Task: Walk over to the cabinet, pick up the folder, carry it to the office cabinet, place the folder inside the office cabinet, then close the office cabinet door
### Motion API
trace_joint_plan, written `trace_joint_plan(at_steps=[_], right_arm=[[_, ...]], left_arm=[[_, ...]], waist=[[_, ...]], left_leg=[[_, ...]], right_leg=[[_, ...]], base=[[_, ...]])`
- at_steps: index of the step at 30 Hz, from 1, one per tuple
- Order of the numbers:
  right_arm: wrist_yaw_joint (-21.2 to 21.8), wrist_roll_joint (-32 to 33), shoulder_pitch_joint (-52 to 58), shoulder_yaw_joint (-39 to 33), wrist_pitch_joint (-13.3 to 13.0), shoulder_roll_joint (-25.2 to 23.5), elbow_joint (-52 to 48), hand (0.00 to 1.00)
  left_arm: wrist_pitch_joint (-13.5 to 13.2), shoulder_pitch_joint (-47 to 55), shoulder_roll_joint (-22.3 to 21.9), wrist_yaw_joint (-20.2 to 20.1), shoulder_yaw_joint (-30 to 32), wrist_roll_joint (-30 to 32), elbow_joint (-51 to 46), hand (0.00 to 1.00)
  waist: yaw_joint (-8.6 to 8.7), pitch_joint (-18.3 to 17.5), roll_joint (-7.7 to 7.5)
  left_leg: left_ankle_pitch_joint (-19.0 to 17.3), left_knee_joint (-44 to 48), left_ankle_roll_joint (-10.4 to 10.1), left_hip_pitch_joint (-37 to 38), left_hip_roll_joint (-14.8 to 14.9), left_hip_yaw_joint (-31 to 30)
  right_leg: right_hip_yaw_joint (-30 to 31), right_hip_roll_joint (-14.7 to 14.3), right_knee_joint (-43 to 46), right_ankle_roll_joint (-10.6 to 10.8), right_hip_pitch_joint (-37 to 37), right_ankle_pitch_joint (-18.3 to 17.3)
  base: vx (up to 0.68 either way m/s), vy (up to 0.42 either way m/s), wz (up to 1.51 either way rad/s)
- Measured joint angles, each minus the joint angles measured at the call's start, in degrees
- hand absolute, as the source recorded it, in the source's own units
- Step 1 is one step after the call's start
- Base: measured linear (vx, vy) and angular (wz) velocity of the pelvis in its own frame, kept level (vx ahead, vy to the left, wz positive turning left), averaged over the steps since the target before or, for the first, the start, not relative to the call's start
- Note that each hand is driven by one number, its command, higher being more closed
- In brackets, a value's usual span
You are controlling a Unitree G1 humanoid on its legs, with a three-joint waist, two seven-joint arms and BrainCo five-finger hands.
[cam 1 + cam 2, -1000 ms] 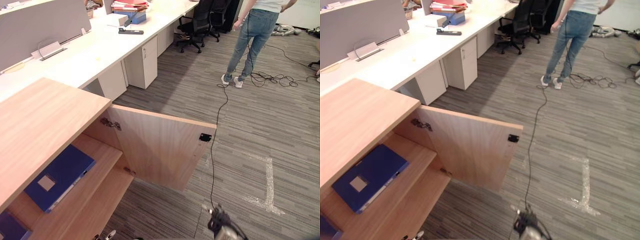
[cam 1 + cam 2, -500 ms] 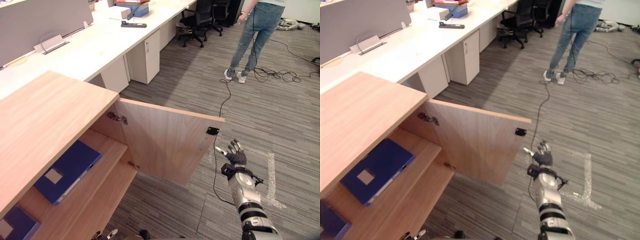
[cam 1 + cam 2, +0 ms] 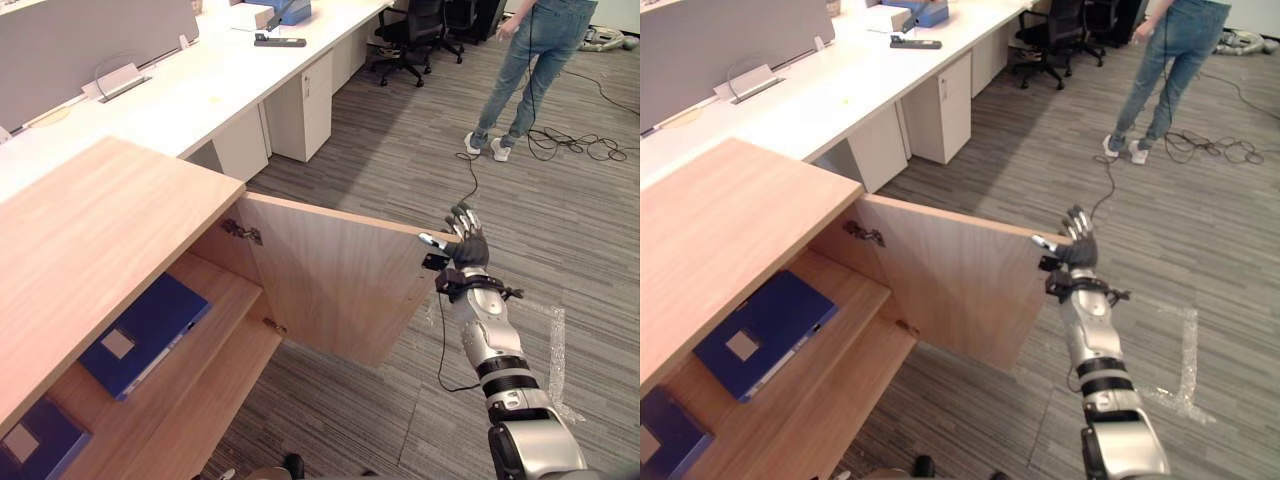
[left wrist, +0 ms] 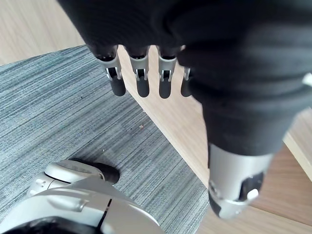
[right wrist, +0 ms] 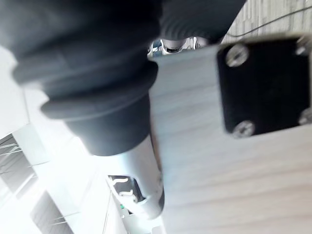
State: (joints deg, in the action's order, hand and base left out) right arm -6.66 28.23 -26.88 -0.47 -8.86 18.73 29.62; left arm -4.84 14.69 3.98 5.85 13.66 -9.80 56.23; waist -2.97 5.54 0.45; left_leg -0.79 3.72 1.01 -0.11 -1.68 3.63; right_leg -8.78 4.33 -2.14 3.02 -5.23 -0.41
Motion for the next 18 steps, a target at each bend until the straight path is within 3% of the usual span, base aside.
trace_joint_plan(at_steps=[3,8,18], right_arm=[[1.49,-0.09,-0.6,4.73,-0.15,4.1,-0.9,0.0],[9.59,-2.63,-0.61,18.76,0.14,17.33,-2.48,0.0],[21.65,-9.71,-0.95,28.65,1.0,26.33,-4.65,0.0]], left_arm=[[0.02,0.21,-0.3,-0.1,0.66,0.03,0.0,0.0],[0.0,0.64,-0.25,-1.37,0.3,0.26,0.01,0.0],[-0.1,1.28,1.06,-3.89,-2.82,0.6,0.04,0.0]], waist=[[0.41,0.18,0.11],[0.89,0.25,0.11],[1.77,0.48,-0.31]], left_leg=[[-0.01,0.23,-0.01,-0.09,0.02,-0.14],[-0.05,0.33,-0.08,-0.18,0.22,-0.22],[-0.17,0.51,-0.26,0.19,0.93,-0.16]], right_leg=[[-0.09,-0.01,0.01,-0.06,-0.06,0.05],[-0.1,-0.2,-0.07,-0.11,-0.06,0.08],[0.61,-0.53,0.54,-0.17,-0.02,0.07]], base=[[0.0,0.0,0.0],[0.0,0.0,0.0],[-0.01,0.003,-0.01]])
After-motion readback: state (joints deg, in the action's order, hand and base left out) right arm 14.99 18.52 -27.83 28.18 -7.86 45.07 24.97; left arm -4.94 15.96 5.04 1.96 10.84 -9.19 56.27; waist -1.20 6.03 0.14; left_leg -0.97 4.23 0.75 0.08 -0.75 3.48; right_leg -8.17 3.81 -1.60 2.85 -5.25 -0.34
